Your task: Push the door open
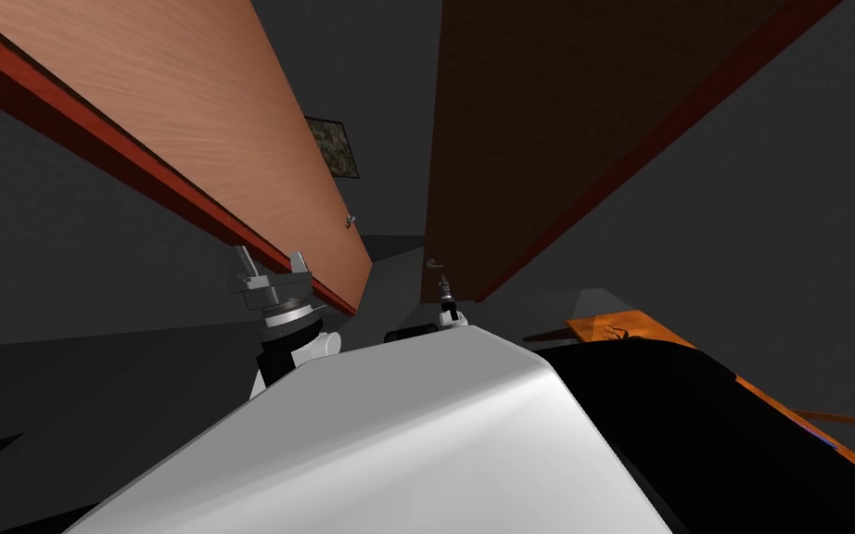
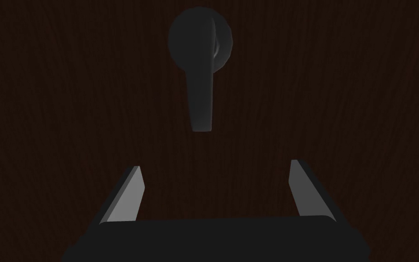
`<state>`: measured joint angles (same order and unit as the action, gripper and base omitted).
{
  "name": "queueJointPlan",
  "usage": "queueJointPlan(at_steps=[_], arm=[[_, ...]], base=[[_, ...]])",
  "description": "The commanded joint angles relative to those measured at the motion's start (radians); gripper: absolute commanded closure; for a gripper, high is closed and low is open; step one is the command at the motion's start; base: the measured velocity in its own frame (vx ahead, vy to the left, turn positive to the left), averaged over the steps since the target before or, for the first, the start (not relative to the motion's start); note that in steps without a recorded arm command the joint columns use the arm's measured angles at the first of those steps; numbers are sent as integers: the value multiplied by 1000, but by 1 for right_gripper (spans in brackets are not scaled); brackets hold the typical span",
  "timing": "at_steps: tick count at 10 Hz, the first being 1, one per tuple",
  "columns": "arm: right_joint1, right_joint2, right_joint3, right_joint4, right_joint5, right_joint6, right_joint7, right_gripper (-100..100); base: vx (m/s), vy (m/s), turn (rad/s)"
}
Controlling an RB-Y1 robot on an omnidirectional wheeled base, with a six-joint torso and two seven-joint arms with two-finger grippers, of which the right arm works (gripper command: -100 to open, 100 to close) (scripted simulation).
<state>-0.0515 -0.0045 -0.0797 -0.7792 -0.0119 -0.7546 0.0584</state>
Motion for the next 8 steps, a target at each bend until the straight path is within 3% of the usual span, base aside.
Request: queueJointPlan(at_steps=[1,4,7,8], arm=[[2,-16,-2,-1,-1,-1,-3,-100],[-1,-16,-7,7,-4,-5,-3,-100],[-4,20,-13,16,-7,-9,-2,-100],[-4,9,-12,19,-7,-11,-3,-100]], base=[[187,-11,20],[199,-15,22],[220,4,23],[95,8,6]])
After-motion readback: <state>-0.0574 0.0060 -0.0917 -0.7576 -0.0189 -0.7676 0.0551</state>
